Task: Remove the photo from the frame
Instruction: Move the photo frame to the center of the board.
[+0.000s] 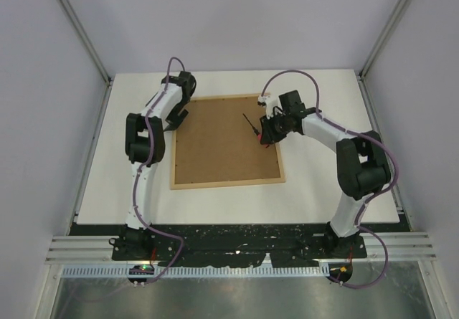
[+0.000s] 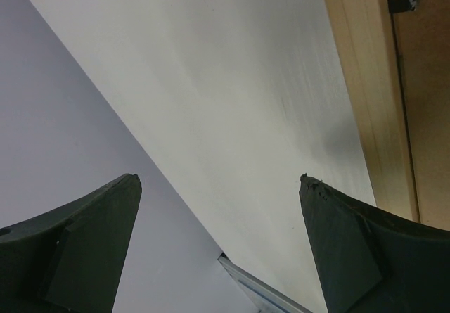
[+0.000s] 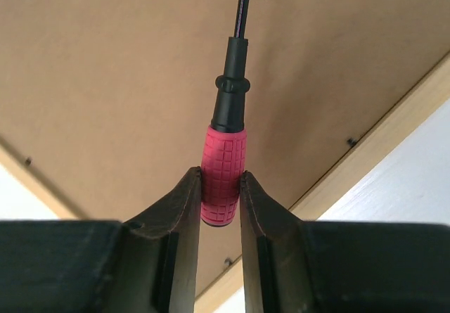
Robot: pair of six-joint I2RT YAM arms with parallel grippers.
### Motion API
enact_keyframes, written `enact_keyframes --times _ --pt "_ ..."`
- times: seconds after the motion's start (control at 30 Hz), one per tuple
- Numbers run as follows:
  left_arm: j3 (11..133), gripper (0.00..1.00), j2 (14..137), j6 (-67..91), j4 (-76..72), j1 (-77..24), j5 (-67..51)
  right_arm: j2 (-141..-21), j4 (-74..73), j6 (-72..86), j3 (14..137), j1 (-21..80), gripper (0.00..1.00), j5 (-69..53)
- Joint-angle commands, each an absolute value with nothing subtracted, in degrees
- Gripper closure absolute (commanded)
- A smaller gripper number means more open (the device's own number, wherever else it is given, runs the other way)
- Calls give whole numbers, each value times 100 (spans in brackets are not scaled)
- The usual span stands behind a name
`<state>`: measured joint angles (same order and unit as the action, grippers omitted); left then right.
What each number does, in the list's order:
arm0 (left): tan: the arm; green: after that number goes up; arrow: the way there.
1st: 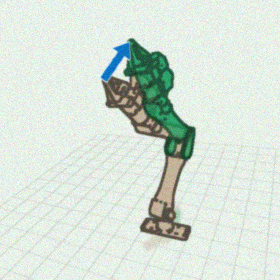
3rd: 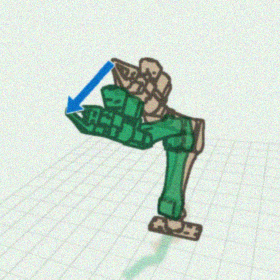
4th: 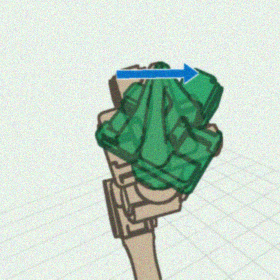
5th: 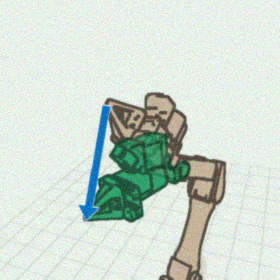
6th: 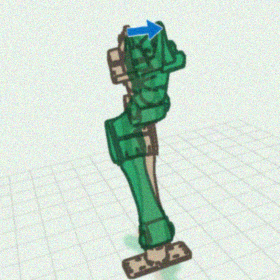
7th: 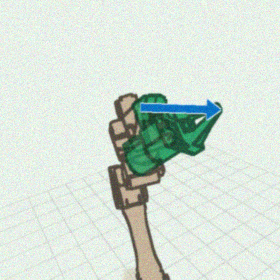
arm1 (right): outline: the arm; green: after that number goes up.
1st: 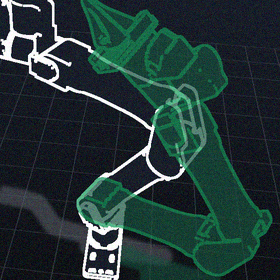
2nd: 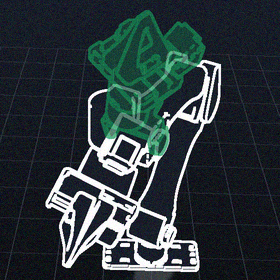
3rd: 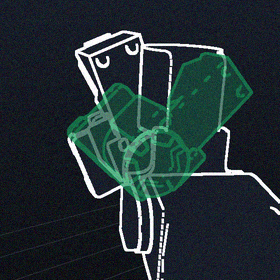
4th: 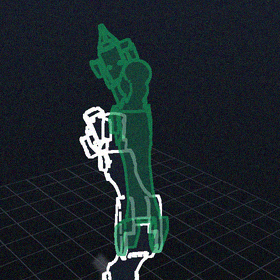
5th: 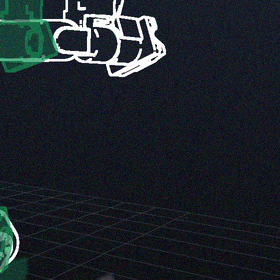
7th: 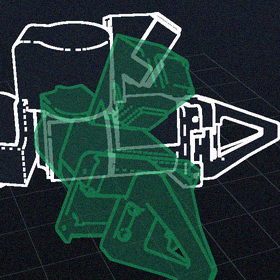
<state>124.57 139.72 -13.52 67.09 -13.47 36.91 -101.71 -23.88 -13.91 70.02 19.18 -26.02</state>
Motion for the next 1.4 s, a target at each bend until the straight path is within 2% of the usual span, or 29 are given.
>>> enact_keyframes --times 0.0,0.47,0.87,1.1,1.37 --pt "12200 0 13518 -1327 6636 -1327 3639 -10476 -1433 -292 7558 1934 92 -1978" --pt "11953 0 13078 -1020 6890 -1301 2971 -11293 -1845 571 7743 1644 92 -915" --pt "11567 0 12542 -721 6952 -1310 2321 -11189 -2487 589 7515 1143 92 474" --pt "11417 0 12173 -264 6996 -1406 1258 -10864 -2601 519 7102 949 92 440" --pt "11128 0 11743 447 6716 -1424 -568 -10504 -2707 510 6522 993 92 290"
